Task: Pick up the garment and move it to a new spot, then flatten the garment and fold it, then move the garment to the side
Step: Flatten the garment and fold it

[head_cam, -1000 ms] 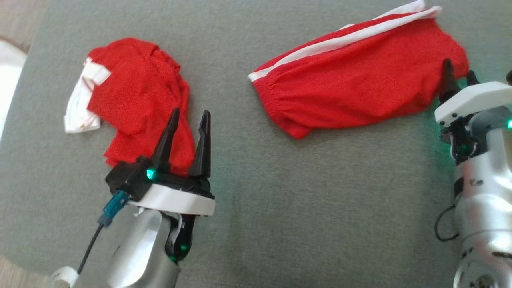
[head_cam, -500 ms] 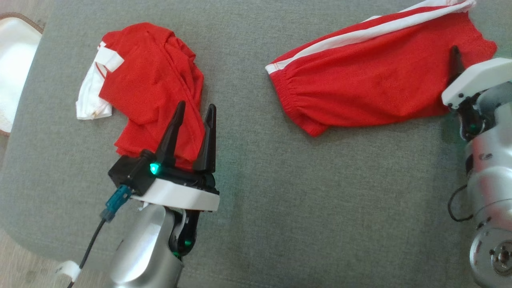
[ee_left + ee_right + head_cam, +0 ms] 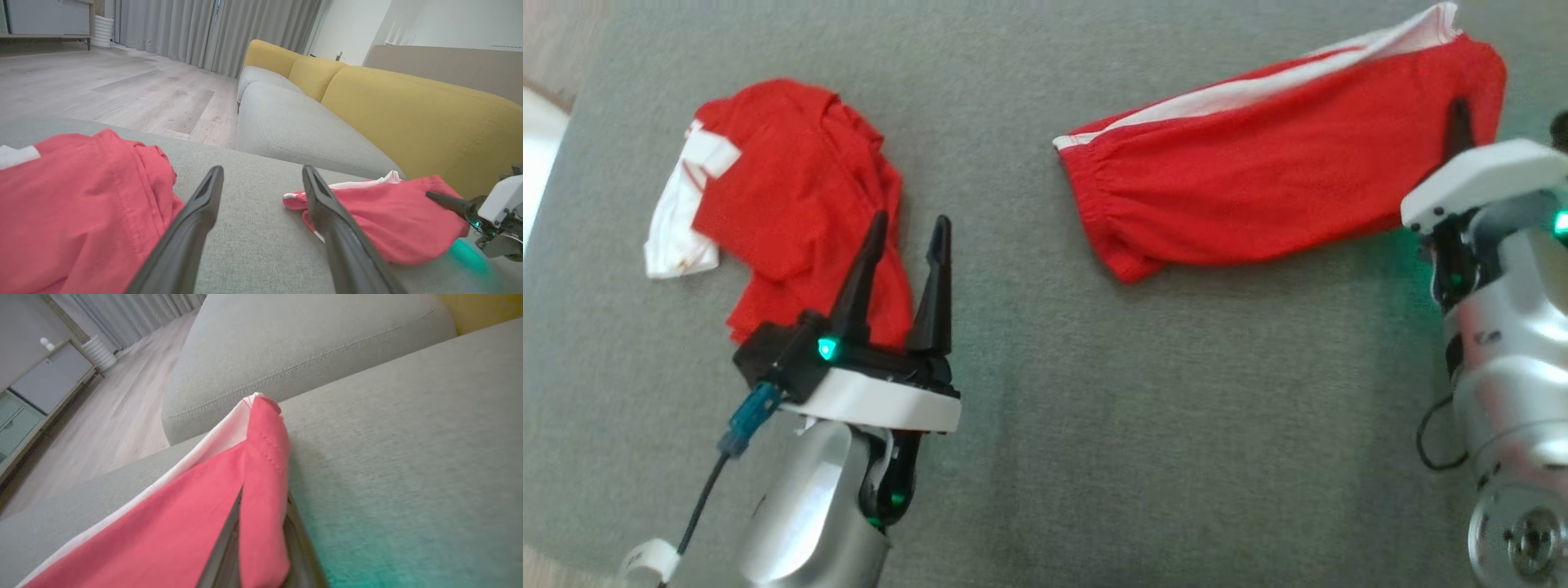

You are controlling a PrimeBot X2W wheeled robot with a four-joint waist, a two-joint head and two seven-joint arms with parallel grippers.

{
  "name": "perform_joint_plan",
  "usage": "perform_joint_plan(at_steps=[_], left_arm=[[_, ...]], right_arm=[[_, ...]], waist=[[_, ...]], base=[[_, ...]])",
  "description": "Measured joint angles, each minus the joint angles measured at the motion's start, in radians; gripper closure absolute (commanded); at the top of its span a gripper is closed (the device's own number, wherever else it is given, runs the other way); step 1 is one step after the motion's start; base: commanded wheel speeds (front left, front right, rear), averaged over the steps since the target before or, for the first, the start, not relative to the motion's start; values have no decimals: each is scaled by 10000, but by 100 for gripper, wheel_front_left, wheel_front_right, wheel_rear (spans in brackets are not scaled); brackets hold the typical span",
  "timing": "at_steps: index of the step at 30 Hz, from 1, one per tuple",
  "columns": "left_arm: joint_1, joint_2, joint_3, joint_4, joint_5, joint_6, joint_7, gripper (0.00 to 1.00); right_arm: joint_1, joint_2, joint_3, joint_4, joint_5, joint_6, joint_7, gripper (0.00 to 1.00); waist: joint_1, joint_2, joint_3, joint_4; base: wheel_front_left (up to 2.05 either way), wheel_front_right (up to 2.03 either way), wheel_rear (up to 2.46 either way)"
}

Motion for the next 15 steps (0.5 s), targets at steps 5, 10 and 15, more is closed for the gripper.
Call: perform_joint_plan(at_steps=[5, 10, 15], left_arm=[[152, 0, 146, -104, 61, 0, 0, 0], [437, 2, 151, -280, 167, 0, 0, 0], [486, 15, 155, -491, 259, 0, 0, 0]], right_arm=[[802, 10, 121, -314, 719, 0, -286, 100], [1774, 81, -196, -932, 1302, 0, -677, 100], [2691, 337, -380, -1624, 1691, 0, -920, 100]], waist=[[-1, 0, -361, -453], [-1, 0, -748, -954], [-1, 0, -1038, -1416]], base=[[0, 0, 0], [0, 0, 0], [0, 0, 0]])
